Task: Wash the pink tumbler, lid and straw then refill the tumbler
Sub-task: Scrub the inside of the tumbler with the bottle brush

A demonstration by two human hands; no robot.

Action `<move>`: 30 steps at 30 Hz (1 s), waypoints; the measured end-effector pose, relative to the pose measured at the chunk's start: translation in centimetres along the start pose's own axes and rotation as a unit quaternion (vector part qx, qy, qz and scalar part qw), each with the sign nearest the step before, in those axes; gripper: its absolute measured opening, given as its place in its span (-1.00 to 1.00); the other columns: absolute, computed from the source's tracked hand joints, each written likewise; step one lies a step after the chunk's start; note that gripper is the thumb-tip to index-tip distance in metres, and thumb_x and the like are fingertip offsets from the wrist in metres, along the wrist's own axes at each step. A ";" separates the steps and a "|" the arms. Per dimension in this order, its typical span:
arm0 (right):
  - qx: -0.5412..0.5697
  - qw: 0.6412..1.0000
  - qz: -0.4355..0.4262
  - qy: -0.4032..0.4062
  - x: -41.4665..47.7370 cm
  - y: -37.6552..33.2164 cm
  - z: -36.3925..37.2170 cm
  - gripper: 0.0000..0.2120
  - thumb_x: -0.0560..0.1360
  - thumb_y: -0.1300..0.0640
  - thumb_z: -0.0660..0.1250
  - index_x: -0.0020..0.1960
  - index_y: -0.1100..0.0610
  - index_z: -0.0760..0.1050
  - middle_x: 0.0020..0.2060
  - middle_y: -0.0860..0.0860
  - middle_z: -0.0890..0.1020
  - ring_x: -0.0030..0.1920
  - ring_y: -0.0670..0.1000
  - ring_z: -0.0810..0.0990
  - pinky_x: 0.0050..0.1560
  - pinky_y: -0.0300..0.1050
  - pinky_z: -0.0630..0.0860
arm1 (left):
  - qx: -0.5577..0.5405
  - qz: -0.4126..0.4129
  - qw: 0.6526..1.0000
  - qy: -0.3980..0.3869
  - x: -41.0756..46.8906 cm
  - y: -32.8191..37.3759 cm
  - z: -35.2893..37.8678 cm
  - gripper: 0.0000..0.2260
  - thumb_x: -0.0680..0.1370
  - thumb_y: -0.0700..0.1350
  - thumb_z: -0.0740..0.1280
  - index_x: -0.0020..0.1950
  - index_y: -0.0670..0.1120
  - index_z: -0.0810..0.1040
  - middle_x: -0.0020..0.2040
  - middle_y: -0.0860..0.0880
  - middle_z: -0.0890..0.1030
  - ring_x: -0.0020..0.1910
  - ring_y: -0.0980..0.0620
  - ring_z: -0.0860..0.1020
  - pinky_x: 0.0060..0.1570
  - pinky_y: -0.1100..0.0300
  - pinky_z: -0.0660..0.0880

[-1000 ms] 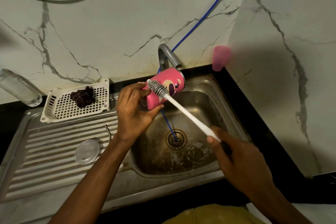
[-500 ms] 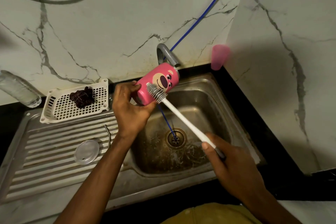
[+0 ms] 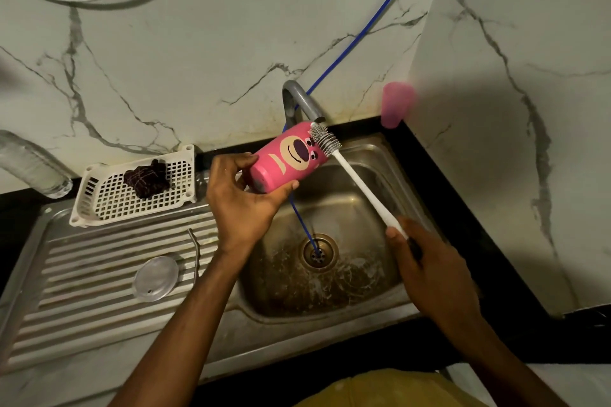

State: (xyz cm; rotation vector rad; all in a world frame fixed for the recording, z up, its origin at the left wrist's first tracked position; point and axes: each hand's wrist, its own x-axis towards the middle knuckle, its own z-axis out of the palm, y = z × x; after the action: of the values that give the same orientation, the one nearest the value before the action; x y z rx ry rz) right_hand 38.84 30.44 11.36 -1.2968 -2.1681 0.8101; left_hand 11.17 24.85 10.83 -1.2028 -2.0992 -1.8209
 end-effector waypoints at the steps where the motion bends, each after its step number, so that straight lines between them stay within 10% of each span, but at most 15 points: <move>1: 0.005 1.000 -0.008 -0.001 -0.2 -0.1 0.2 -0.66 0.62 -0.20 0.14 0.28 -0.14 0.53 -0.42 -0.09 0.57 -0.38 -0.14 0.59 -0.40 -0.34 0.45 | -0.005 -0.011 1.000 0.004 0.0 0.0 0.1 -0.39 0.21 -0.03 0.72 0.10 -0.20 0.53 0.10 -0.12 0.57 0.12 0.05 0.60 -0.08 0.21 0.63; 9: -0.018 0.993 -0.104 -0.056 -1.6 -0.8 1.0 -0.60 0.63 -0.27 0.04 0.34 -0.16 0.46 -0.41 -0.32 0.49 -0.49 -0.15 0.46 -0.48 -0.17 0.45 | -0.028 -0.021 0.999 0.042 0.4 0.4 -0.2 -0.51 0.22 -0.09 0.64 0.05 -0.08 0.52 0.02 -0.12 0.55 -0.05 0.20 0.53 -0.13 0.47 0.47; 30: 0.056 0.996 -0.065 -0.015 -1.7 0.2 2.4 -0.70 0.64 -0.19 0.13 0.29 -0.19 0.51 -0.40 -0.18 0.51 -0.42 -0.09 0.55 -0.43 -0.18 0.49 | -0.088 -0.133 0.986 0.041 0.1 0.9 0.4 -0.52 0.32 -0.03 0.65 0.11 -0.08 0.51 0.12 -0.07 0.60 0.09 0.07 0.60 -0.06 0.37 0.54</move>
State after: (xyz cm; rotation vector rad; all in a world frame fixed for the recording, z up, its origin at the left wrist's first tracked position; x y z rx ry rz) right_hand 38.09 28.41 9.32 -1.0832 -2.1723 0.8895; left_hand 11.81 25.25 11.48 -0.8965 -2.1788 -2.1693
